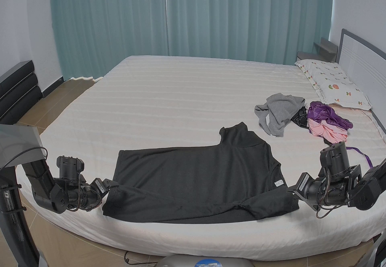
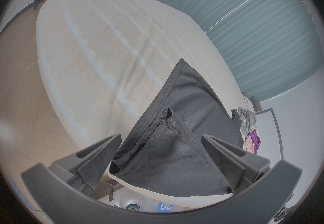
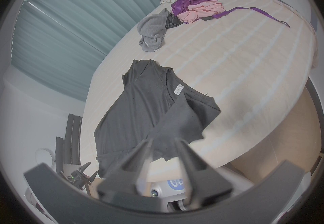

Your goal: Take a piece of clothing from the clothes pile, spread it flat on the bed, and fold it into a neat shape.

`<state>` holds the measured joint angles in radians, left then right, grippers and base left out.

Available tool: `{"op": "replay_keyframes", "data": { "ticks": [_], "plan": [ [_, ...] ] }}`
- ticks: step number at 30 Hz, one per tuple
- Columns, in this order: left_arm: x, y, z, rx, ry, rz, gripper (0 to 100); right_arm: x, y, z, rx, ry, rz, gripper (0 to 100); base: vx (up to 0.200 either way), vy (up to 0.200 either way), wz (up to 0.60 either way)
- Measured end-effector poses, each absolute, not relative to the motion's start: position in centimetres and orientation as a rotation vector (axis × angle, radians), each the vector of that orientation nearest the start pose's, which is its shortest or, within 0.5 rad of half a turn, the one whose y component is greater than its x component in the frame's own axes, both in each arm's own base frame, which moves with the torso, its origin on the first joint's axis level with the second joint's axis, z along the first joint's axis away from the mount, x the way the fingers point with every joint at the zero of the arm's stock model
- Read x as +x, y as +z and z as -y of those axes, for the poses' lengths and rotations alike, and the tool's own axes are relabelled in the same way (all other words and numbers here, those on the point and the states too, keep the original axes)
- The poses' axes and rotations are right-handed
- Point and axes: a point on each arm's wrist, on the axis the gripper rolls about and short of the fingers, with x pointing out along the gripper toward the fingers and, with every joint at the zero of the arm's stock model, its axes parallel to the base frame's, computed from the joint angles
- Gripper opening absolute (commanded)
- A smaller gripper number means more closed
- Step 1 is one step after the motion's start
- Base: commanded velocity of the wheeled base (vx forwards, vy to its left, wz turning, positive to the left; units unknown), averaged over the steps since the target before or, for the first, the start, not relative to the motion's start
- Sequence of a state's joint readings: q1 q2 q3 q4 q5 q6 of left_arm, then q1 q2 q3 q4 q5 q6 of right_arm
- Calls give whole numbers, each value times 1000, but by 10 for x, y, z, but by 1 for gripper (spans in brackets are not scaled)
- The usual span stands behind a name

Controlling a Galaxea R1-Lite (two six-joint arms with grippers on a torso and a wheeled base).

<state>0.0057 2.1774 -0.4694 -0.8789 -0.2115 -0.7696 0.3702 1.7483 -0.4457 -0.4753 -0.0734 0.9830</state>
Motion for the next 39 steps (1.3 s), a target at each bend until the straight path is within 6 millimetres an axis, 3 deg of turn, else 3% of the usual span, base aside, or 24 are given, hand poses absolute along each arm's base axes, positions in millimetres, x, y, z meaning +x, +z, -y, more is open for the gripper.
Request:
{"op": "replay_keyframes", "data": {
  "ticks": [8,17,25,34,39],
  "plan": [
    [291,-12,3,-812,135,-863,100,224,61,-83,670,-134,-899,100,0,0,0],
    [293,-11,3,-809,137,-835,100,256,44,-84,604,-54,-798,100,22,0,0],
    [293,-9,2,-810,139,-805,100,285,12,-75,534,-46,-766,100,125,0,0],
    [291,-4,6,-809,115,-803,100,297,-3,-69,548,-44,-796,100,0,0,0],
    [293,-4,21,-781,64,-816,100,298,-7,-69,542,-45,-805,100,0,0,0]
  ]
}}
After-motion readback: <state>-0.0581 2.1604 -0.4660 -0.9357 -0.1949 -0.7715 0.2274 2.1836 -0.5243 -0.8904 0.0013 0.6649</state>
